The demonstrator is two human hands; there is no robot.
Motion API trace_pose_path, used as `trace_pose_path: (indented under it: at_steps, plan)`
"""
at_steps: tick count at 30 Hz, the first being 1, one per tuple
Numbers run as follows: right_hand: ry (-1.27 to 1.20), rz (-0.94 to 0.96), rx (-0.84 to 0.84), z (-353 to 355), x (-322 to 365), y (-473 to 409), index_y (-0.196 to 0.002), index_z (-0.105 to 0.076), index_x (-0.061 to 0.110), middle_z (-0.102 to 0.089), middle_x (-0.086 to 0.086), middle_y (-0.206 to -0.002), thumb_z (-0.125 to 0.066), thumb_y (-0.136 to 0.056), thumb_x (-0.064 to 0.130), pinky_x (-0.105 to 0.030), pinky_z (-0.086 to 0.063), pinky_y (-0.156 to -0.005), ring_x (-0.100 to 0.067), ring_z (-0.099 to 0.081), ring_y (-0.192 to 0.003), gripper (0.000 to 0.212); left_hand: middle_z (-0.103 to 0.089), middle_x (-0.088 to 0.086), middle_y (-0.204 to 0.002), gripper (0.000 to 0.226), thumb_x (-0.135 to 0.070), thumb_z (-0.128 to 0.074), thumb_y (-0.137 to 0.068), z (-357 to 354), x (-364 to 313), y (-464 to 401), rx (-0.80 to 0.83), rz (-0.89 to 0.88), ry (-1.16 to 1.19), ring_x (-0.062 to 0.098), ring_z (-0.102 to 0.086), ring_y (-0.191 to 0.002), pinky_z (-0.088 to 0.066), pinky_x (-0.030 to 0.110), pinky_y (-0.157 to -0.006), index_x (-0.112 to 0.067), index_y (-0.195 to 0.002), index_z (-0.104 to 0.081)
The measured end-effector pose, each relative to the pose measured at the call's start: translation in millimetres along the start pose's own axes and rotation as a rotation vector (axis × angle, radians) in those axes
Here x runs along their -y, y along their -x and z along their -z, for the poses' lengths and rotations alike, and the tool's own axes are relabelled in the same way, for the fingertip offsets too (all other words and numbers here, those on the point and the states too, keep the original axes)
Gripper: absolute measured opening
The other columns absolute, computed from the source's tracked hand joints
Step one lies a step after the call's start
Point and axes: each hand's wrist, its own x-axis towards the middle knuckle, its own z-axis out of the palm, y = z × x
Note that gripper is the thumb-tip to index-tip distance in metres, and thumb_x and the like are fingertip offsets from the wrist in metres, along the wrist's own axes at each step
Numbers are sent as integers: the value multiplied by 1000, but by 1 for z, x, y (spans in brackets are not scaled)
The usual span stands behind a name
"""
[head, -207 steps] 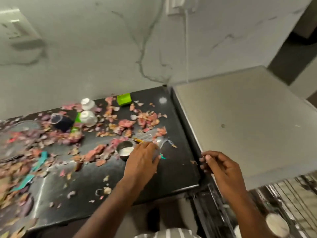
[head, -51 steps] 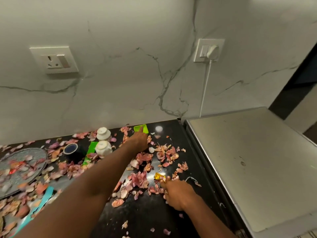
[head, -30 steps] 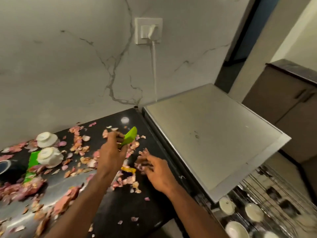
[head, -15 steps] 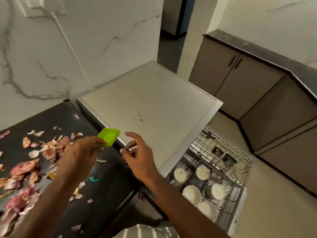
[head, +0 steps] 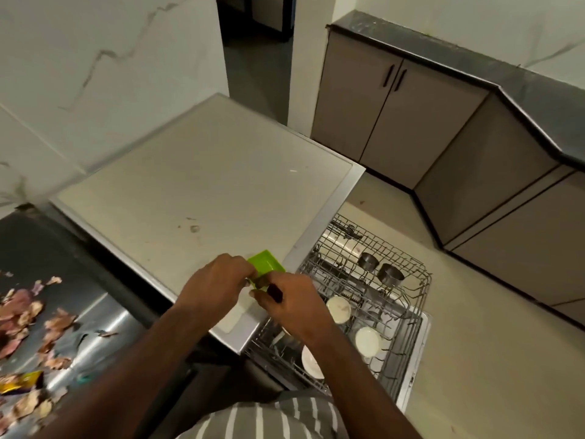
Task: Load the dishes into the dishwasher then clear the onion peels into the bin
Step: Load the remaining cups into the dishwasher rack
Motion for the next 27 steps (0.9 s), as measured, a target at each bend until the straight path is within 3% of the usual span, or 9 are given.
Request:
trace_pose_path:
  at_steps: [3,5,11,16,21,24,27]
  plan:
    - [-94,-83,-153,18,-33,0,-106,-74,19,-67,13,-78,-68,-98,26,-17,-47,-62,-4,-58,-63,13,-58,-12,-142,42,-21,-63,-101,-11,-27,-18,19,-58,136,15,-54,-130,-47,36,-107,-34,-141,-57]
    - [-208,-203,-266,36,-59,-1,-106,-73,21,-71,11,-78,-67,-100,24,-24,-57,-63,-7,-66,-64,9,-44,-19,-156,52,-29,-62,-102,-13,-44,-28,53,-112,154,10,-46,-140,-45,36,-112,-40,-149,-43]
    - [-259,-407,-520,97,-146,-16,-103,-68,24,-70,4,-86,-64,-102,24,-29,-62,-63,-15,-71,-72,5,-42,-26,-154,39,-44,-57,-103,-23,-64,-33,101,-71,169,1,-47,-137,-49,30,-106,-44,-141,-49]
    - [-15,-601,-270,103,-249,-52,-115,-71,19,-73,0,-93,-63,-103,27,-38,-63,-67,-14,-70,-73,16,-51,-28,-144,32,-51,-54,-99,-29,-61,-28,77,38,220,-7,-53,-124,-54,28,-97,-44,-130,-58]
    - [81,-679,11,87,-309,-84,-116,-67,13,-66,-3,-92,-57,-105,20,-23,-47,-57,-15,-65,-74,16,-53,-29,-143,33,-57,-52,-98,-28,-61,-20,81,132,234,-15,-52,-114,-54,22,-93,-44,-127,-61]
    - [124,-724,96,80,-331,-101,-115,-66,13,-64,-4,-91,-56,-106,20,-20,-44,-54,-15,-64,-74,15,-54,-27,-145,31,-44,-66,-99,-27,-58,-13,70,202,226,-9,-57,-118,-55,23,-97,-44,-129,-61]
    - [160,-751,148,76,-350,-119,-118,-64,15,-62,-4,-90,-59,-104,18,-17,-40,-49,-12,-61,-71,15,-54,-28,-145,32,-43,-65,-99,-24,-59,-6,52,283,212,-7,-58,-118,-55,22,-97,-44,-131,-61]
